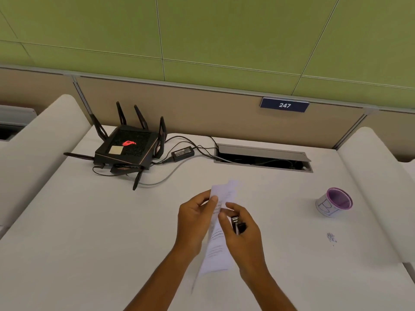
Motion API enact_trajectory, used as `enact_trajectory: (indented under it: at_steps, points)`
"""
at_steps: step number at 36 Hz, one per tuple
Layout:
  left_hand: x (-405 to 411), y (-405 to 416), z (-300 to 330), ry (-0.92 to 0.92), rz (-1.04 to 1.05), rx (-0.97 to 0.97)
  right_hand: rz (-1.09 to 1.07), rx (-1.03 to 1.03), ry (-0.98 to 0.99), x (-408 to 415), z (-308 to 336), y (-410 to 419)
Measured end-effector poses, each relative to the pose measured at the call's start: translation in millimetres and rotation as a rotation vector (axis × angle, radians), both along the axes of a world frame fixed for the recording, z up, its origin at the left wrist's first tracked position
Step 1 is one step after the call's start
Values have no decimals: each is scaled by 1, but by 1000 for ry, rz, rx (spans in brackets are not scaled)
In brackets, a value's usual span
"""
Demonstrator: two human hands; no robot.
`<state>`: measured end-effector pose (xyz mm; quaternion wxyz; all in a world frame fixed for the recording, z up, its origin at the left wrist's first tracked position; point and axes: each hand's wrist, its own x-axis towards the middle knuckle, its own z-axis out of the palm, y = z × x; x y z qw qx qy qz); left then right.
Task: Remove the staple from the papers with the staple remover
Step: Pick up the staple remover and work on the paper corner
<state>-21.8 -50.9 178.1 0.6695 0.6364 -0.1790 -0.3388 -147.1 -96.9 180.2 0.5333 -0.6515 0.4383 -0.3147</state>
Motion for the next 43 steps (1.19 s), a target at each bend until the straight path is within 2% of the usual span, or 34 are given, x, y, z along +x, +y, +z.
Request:
enact_trajectory:
  at_steps: [6, 11, 19, 27, 31, 43]
  points:
    - [-14, 2, 20, 6, -32, -58, 84, -37, -125, 1, 16, 1]
    - [-19, 6, 36, -96, -53, -56, 86, -13, -172, -2, 18, -5]
    - [-23, 19, 43, -564, -109, 69, 21, 259, -197, -16, 28, -27]
    - [-25, 29, 32, -730, -121, 74, 84, 370, -337, -25, 30, -41]
    - [-29, 32, 29, -727, -157, 72, 90, 372, -371, -23, 30, -42]
    - [-34, 34, 4, -534, -352, 116, 68, 399, -454, -9, 29, -31]
